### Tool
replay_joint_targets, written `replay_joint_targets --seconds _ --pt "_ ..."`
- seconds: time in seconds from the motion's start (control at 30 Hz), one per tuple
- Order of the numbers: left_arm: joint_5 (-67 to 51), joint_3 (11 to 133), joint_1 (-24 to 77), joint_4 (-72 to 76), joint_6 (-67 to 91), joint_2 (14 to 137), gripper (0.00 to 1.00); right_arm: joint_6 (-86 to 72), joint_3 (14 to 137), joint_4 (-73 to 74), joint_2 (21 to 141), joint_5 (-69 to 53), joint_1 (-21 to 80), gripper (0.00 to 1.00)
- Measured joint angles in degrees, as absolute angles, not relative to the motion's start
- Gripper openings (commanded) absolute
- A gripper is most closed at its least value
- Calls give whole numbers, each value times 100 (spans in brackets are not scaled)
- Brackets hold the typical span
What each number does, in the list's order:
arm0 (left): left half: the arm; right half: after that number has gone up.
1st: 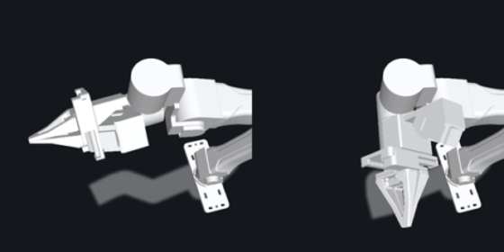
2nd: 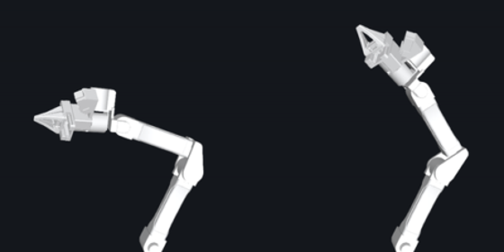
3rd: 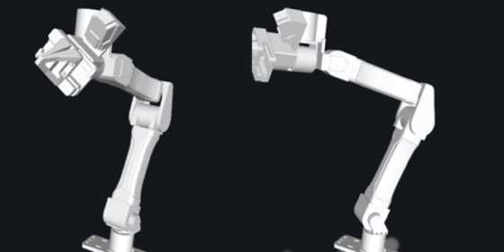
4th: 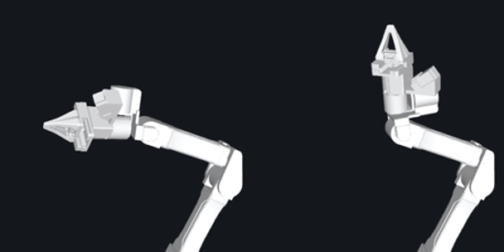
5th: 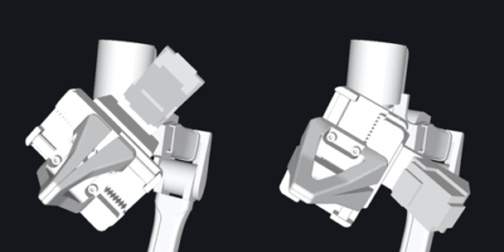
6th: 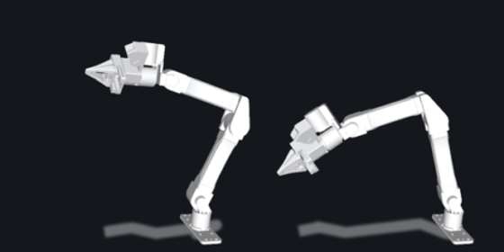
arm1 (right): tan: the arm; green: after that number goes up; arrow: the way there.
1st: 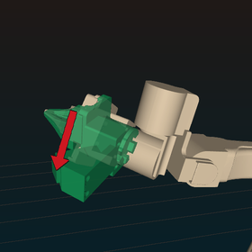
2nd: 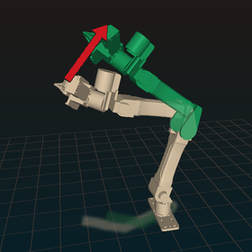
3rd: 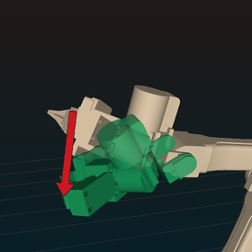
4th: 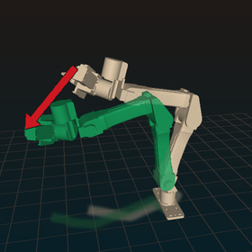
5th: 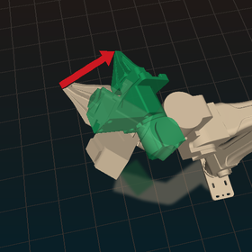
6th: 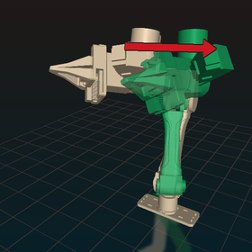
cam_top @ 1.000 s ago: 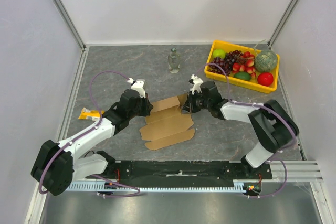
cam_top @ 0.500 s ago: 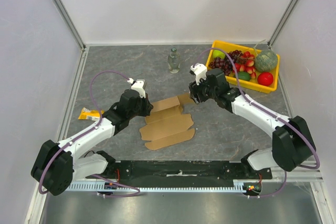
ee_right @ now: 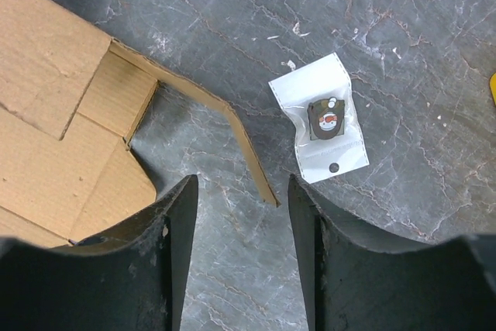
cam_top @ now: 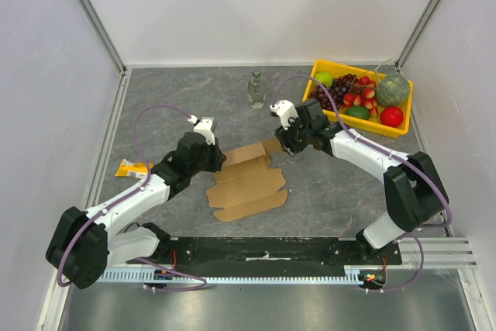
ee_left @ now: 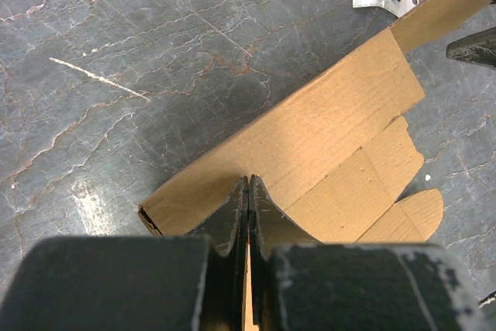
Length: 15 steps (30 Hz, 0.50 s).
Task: Fold the paper box
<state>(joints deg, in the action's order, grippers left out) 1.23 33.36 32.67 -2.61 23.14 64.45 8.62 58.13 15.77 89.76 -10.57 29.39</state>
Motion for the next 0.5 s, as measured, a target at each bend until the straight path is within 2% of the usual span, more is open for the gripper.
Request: replay_joint_targets --seconds 0.5 --pt "121 3336 3267 -261 2314 6445 2 952 6027 1592 9286 -1105 2906 43"
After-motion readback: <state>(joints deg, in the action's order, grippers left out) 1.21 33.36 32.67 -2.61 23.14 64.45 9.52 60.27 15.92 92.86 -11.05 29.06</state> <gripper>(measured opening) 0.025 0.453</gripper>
